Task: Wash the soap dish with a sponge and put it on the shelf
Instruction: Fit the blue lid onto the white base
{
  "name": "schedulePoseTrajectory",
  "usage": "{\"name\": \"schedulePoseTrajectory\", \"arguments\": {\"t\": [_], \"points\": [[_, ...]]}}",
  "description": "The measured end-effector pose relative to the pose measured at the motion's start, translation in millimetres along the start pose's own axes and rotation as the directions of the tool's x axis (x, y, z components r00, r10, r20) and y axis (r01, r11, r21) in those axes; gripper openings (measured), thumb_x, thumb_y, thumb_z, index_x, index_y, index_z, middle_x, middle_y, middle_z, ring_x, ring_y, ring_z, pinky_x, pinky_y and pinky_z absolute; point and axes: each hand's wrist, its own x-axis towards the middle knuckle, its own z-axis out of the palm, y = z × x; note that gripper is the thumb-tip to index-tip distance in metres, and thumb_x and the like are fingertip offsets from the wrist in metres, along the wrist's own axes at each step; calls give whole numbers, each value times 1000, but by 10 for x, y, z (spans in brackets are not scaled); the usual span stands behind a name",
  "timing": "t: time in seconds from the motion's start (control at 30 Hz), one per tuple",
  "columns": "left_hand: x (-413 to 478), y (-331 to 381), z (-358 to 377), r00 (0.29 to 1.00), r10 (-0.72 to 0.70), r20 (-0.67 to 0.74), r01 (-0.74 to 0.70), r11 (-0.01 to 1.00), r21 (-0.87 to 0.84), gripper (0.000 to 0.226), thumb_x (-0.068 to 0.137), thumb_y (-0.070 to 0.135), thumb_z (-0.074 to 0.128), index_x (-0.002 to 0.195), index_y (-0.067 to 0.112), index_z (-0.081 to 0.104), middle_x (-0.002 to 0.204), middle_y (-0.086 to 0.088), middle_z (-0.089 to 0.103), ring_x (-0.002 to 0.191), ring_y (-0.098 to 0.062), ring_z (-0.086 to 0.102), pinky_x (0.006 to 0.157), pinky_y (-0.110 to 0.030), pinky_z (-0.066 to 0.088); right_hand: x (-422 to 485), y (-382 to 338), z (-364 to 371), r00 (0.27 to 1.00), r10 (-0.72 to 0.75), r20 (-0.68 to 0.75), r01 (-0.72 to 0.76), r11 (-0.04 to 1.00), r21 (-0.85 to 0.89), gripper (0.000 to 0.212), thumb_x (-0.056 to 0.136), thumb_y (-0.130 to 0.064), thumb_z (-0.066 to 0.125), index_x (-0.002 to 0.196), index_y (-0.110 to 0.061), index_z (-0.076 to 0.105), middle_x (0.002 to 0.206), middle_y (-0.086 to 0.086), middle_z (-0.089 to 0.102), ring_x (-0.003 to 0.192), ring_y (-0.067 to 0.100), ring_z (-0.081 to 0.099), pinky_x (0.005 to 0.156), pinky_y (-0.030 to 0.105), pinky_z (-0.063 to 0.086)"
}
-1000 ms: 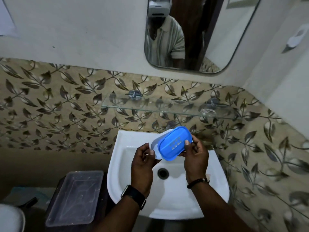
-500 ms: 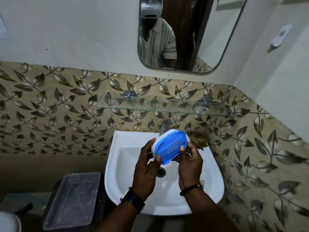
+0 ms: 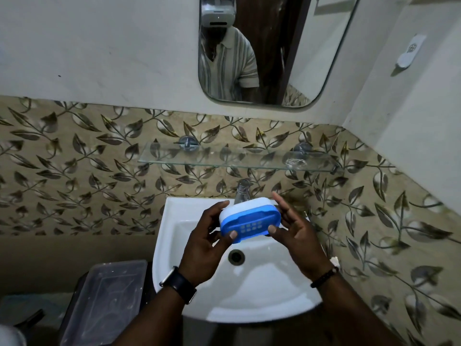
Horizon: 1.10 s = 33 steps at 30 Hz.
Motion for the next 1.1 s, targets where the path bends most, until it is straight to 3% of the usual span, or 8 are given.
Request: {"name": "schedulePoseTrajectory", "arguments": {"t": [0.1,0.2,0.33,0.47,0.7,0.83,0.93,1.1], "points": [[47,51,-66,993,24,119,-30,998,51,59,91,26,70,145,32,46,137,8,58,121,-22,59,93,-33,56,41,-189,-149,996,-20,87,36,983,-183,73,83,-25,76,147,-40,42,133,-6,62,122,14,59,89,30,58],[100,136,-96,980,94,178,-117,986,120,51,93,22,68,141,28,51,137,9,58,124,-20,58,95,-27,53,83,-282,-212,986,-95,140,138,929,-342,55,85,-21,74,134,-39,56,131,-10,62,118,16,60,90,38,58],[151,202,-123,968,172,183,-205,962,180,45,94,15,67,136,26,55,131,10,61,123,-19,58,93,-23,52,84,-321,-142,972,-205,117,235,897,-374,47,83,-16,74,125,-34,62,124,-12,65,114,15,63,89,29,57],[169,217,-170,953,233,194,-275,934,228,45,93,17,69,135,24,56,132,8,62,122,-20,60,94,-31,54,69,-302,-102,945,-306,112,324,846,-423,43,86,-19,72,127,-19,61,123,-7,64,113,18,63,87,25,56],[369,315,-177,920,351,177,-390,870,300,58,90,38,73,143,27,52,143,12,56,131,-17,55,98,-44,54,148,-360,-126,925,-373,72,366,824,-432,50,86,0,73,131,-13,57,133,-5,61,123,18,60,95,28,55],[611,430,-103,890,421,177,-456,826,331,55,92,33,71,143,28,51,144,12,54,134,-17,52,100,-45,52,334,-587,-166,906,-393,158,422,802,-423,59,89,-24,70,143,-20,46,145,-1,49,135,22,49,103,26,47],[828,513,-59,880,438,182,-474,827,301,52,91,27,72,140,23,53,140,6,56,130,-23,55,96,-48,54,545,-720,-163,895,-423,139,430,742,-514,53,92,-43,63,141,-25,49,144,-4,49,136,16,46,106,35,46],[1301,675,-67,827,507,244,-561,702,439,51,89,20,73,136,11,55,140,-4,56,132,-21,51,104,-44,47,985,-824,-198,880,-463,105,424,668,-611,45,89,-32,69,130,-17,57,136,2,54,129,15,51,102,41,50]]}}
